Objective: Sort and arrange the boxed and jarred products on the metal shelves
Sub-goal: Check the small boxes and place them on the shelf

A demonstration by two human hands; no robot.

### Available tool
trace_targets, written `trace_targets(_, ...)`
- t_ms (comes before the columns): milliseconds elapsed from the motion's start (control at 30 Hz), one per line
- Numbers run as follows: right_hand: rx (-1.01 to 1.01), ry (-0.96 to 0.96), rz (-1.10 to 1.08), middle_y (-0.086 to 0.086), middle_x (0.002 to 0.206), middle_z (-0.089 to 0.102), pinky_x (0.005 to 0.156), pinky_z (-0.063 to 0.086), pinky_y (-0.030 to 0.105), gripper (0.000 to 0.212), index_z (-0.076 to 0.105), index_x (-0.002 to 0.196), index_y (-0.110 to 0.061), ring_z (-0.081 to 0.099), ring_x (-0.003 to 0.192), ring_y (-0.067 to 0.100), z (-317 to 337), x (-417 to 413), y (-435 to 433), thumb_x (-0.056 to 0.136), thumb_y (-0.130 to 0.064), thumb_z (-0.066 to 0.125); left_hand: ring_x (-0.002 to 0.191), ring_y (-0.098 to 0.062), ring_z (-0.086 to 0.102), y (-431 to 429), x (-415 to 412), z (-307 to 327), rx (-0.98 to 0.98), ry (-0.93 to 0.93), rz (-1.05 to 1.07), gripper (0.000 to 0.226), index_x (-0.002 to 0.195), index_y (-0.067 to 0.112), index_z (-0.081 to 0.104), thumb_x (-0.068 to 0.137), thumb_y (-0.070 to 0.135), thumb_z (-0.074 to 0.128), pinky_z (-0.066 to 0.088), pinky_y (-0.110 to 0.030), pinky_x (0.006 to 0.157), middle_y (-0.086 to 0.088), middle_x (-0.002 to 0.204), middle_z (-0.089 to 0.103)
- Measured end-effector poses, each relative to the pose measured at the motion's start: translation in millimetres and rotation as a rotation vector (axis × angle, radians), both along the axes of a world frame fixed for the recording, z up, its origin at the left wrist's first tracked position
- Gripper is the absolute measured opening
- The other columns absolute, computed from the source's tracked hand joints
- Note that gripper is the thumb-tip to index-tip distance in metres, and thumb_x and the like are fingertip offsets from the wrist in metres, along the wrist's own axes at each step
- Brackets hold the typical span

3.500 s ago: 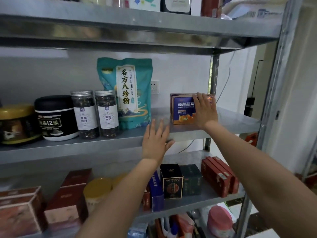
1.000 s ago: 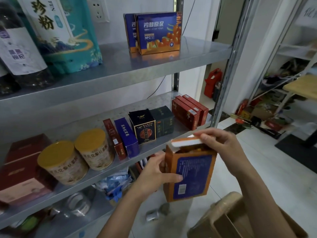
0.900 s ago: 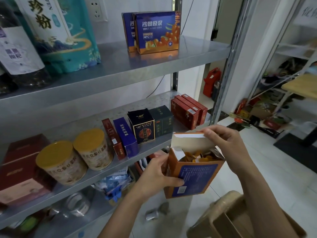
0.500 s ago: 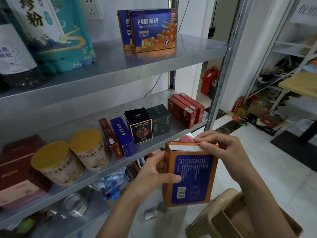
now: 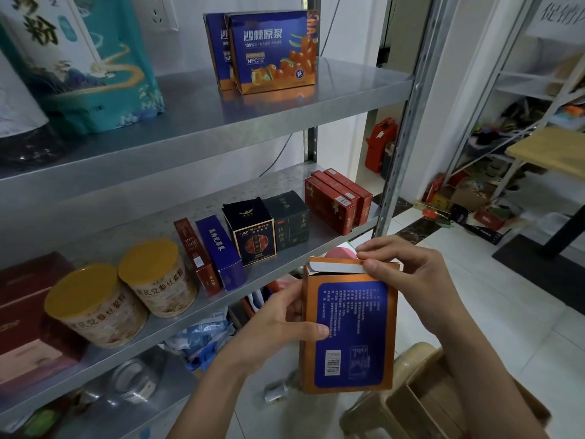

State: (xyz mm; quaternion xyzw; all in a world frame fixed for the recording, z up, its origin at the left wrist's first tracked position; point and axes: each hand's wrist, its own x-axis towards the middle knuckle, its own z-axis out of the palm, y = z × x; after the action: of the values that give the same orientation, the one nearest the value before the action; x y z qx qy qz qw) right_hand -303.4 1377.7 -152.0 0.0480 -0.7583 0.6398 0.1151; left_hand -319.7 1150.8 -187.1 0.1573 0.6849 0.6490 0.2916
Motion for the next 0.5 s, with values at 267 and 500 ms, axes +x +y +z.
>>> trace_targets(267, -0.02, -0.007, -0.076, -0.019, 0.088, 0.072, 0.069, 0.051, 0.009, 0.016, 0.071, 0.083, -0.024, 0.066, 0.092, 0.002, -17.3, 1.4, -6.0, 0.069, -0.032, 0.068, 0.115, -0.01, 0.062, 11.9, 6.4, 5.3, 0.113, 0.016, 0.021, 0.064, 0.123, 0.081, 0.016, 0.086, 0.052, 0.059, 0.057, -0.024, 0.074, 0.018, 0.132, 0.055)
trace_targets(500, -0.102, -0.179, -0.078, -0.006, 0.078, 0.072, 0.062, 0.051, 0.016, 0.033, 0.073, 0.081, -0.015, 0.068, 0.079, 0.009, -26.1, -0.5, -6.6, 0.067, -0.044, 0.067, 0.103, -0.018, 0.068, 20.9, 12.8, -10.8, 0.093, 0.106, 0.135, 0.043, 0.122, 0.081, 0.024, 0.093, 0.054, 0.038, 0.059, -0.033, 0.079, 0.005, 0.121, 0.063)
